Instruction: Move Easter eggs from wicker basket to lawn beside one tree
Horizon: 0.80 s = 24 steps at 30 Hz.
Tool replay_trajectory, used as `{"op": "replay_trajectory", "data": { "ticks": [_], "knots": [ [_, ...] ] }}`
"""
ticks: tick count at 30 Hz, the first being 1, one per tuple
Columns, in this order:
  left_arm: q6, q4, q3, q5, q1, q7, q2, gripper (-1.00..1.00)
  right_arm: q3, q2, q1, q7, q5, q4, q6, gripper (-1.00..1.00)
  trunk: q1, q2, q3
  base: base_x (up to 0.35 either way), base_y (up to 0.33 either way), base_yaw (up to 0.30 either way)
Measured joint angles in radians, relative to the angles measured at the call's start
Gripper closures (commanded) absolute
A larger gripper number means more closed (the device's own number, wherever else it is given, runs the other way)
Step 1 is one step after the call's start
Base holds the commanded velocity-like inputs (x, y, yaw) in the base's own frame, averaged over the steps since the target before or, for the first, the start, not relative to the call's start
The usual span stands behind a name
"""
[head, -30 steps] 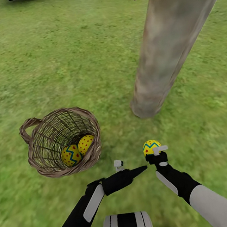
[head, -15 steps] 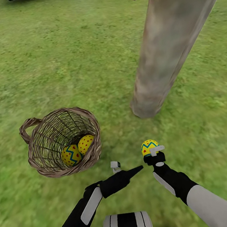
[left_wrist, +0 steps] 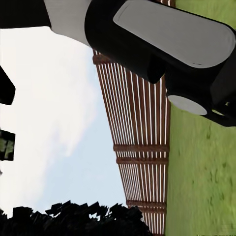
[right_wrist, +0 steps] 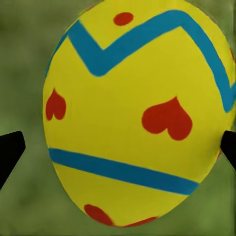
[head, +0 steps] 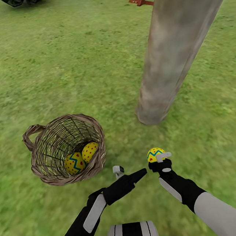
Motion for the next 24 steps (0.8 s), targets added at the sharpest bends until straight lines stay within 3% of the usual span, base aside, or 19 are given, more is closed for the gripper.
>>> {"op": "replay_trajectory", "data": {
  "ticks": [10,14,15,16,18,21,22,23,24],
  "knots": [
    [0.012,-0.004,0.003,0.001,0.0,-0.001,0.001,-1.0,-0.003,-0.002,0.0,-0.001,-0.011,-0.01,0.008,-1.0,-0.004,0.002,0.039,0.0,0.0,0.0],
    [0.017,-0.01,0.003,0.002,0.0,-0.003,0.002,-1.0,0.0,-0.018,0.0,0.0,-0.145,-0.177,0.195,-1.0,-0.006,0.003,0.054,0.0,0.0,0.0],
    [0.018,-0.012,0.002,0.001,0.0,-0.003,0.001,-1.0,0.001,-0.038,0.005,0.0,-0.19,-0.247,0.247,-1.0,-0.007,0.003,0.058,0.0,0.0,0.0],
    [0.02,-0.017,0.001,0.001,0.0,-0.003,0.001,-1.0,0.002,-0.079,0.01,0.001,-0.258,-0.357,0.337,-1.0,-0.007,0.004,0.062,0.0,0.0,0.0],
    [0.024,-0.03,0.0,0.002,0.0,-0.004,0.001,-1.0,-0.001,-0.121,0.012,0.001,-0.337,-0.462,0.419,-1.0,-0.008,0.004,0.07,0.0,0.0,0.0],
    [0.026,-0.037,0.0,0.001,0.0,-0.003,0.001,-1.0,-0.002,-0.22,0.012,0.001,-0.52,-0.57,0.455,-1.0,-0.009,0.005,0.081,0.0,0.0,0.0],
    [0.026,-0.039,0.001,0.001,0.0,-0.004,0.002,-1.0,-0.001,-0.276,0.012,0.001,-0.598,-0.617,0.458,-1.0,-0.01,0.005,0.085,0.0,0.0,0.0],
    [0.026,-0.041,0.001,0.001,0.0,-0.004,0.002,-1.0,0.0,-0.316,0.012,0.001,-0.655,-0.647,0.458,-1.0,-0.01,0.005,0.089,0.0,0.0,0.0],
    [0.027,-0.051,0.002,0.001,0.0,-0.004,0.004,-1.0,0.0,-0.338,0.012,0.002,-0.69,-0.662,0.458,-1.0,-0.011,0.006,0.093,0.0,0.0,0.0]
  ]
}}
